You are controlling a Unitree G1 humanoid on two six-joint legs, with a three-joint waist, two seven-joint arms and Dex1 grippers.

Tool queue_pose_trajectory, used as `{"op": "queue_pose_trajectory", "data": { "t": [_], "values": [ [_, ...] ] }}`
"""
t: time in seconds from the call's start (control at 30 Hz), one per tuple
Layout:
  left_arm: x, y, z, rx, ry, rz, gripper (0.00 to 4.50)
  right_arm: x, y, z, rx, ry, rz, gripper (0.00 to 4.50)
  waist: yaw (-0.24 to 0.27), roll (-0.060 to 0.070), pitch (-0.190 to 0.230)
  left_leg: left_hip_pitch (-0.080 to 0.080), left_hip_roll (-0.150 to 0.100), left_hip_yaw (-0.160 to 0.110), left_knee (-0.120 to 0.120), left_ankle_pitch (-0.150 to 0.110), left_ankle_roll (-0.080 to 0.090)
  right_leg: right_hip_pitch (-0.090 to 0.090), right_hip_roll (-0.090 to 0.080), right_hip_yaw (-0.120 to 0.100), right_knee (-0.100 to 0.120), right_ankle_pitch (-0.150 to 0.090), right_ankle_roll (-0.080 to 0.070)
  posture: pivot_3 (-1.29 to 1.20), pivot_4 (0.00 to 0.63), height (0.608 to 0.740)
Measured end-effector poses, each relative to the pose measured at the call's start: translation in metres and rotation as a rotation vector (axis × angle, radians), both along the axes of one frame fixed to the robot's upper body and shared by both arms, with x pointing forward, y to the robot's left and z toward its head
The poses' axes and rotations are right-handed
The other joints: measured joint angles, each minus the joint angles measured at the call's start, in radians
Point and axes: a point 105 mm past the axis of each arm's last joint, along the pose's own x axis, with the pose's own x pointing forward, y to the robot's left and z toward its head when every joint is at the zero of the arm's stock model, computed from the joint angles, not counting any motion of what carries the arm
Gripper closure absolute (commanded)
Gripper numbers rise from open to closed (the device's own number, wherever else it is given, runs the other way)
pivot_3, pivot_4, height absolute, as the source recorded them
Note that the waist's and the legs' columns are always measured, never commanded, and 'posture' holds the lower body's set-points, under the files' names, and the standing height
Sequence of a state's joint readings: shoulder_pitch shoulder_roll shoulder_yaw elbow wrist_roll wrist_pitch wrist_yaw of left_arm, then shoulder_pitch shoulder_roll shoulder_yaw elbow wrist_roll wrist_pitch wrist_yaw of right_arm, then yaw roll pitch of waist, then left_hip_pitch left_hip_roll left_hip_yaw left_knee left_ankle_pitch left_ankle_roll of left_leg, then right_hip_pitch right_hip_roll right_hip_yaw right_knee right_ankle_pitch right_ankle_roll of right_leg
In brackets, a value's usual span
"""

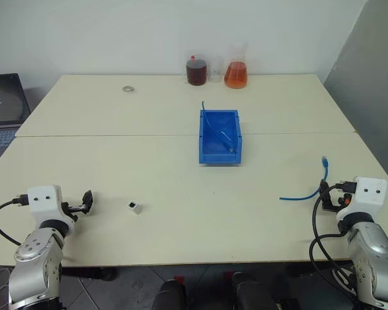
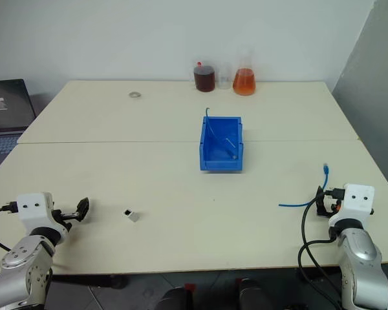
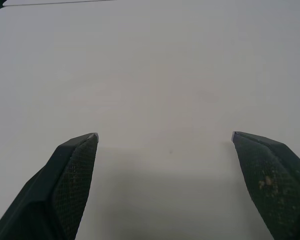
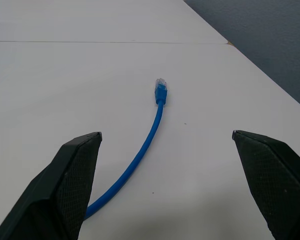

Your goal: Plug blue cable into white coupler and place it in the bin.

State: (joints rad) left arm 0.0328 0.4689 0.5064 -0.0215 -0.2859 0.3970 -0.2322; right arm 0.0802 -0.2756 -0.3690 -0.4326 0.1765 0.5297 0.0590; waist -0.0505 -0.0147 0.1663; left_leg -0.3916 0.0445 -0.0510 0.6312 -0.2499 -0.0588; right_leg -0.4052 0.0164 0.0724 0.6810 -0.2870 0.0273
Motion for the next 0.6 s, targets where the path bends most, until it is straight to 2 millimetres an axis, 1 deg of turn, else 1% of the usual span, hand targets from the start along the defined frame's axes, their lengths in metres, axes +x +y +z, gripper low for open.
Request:
{"op": "queue_pose_trajectory", "data": {
  "t": [0.23, 0.33, 0.6],
  "values": [
    [0.0035, -0.0007, -0.0014, 0.011, 0.006, -0.017, 0.0, 0.0, 0.0, 0.0, 0.0, -0.001, -0.001, 0.05, 0.0, 0.0, 0.0, 0.0, 0.0, 0.0, 0.0, 0.0, 0.0, 0.0, 0.0, 0.0, 0.0, 0.0, 0.0, 0.0, 0.15, 0.74],
    [0.0056, -0.0016, 0.0011, 0.013, -0.006, -0.024, 0.0, 0.0002, 0.0, 0.0004, 0.0, -0.002, -0.001, 0.05, 0.0, 0.0, 0.0, 0.0, 0.0, 0.0, 0.0, 0.0, 0.0, 0.0, 0.0, 0.0, 0.0, 0.0, 0.0, 0.0, 0.15, 0.74],
    [0.0061, -0.0015, 0.0013, 0.014, -0.011, -0.026, 0.0, 0.0003, 0.0004, 0.0, 0.003, -0.002, -0.003, 0.05, 0.0, 0.0, 0.0, 0.0, 0.0, 0.0, 0.0, 0.0, 0.0, 0.0, 0.0, 0.0, 0.0, 0.0, 0.0, 0.0, 0.15, 0.74]
  ]
}}
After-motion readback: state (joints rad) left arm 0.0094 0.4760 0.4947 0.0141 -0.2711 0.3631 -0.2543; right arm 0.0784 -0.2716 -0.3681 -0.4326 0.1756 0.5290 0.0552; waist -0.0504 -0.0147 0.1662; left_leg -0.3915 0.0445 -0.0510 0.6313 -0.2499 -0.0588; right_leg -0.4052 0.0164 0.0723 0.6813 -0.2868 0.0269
